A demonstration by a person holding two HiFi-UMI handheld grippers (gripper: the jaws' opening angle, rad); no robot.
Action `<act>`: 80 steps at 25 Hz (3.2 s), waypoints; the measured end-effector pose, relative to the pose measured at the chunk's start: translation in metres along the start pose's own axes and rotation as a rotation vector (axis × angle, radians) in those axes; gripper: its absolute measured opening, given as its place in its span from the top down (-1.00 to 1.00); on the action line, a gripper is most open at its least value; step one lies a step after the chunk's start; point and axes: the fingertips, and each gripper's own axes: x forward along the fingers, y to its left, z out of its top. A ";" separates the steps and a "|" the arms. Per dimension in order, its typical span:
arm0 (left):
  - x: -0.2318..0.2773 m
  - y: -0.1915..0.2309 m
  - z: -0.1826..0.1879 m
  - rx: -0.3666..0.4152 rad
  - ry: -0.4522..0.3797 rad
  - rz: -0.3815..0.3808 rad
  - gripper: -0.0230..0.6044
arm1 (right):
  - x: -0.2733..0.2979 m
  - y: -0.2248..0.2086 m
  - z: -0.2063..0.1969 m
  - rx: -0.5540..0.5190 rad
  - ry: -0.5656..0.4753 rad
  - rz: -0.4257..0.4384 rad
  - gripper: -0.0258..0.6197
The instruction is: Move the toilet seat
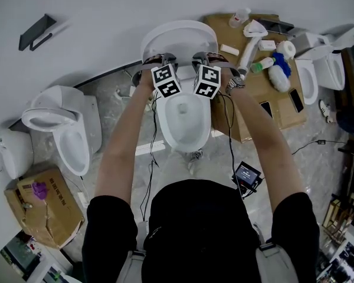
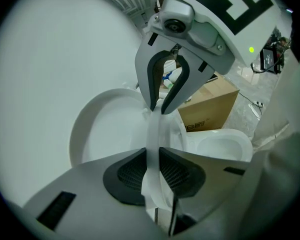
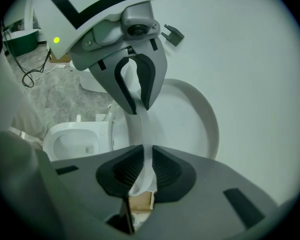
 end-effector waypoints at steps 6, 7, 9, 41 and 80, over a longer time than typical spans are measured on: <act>0.008 0.015 -0.003 -0.006 -0.007 -0.005 0.67 | 0.009 -0.015 0.002 0.017 0.012 -0.006 0.73; 0.010 0.018 -0.003 -0.006 -0.009 -0.005 0.67 | 0.011 -0.018 0.002 0.021 0.014 -0.007 0.73; 0.012 0.022 -0.004 -0.007 -0.013 -0.009 0.67 | 0.015 -0.021 0.002 0.026 0.020 -0.005 0.73; 0.024 0.042 -0.006 0.009 -0.102 -0.015 0.55 | 0.024 -0.035 0.008 0.109 0.060 0.046 0.42; -0.288 -0.130 0.100 -0.750 -0.599 0.355 0.90 | -0.348 0.072 -0.036 0.998 -0.770 -0.174 0.88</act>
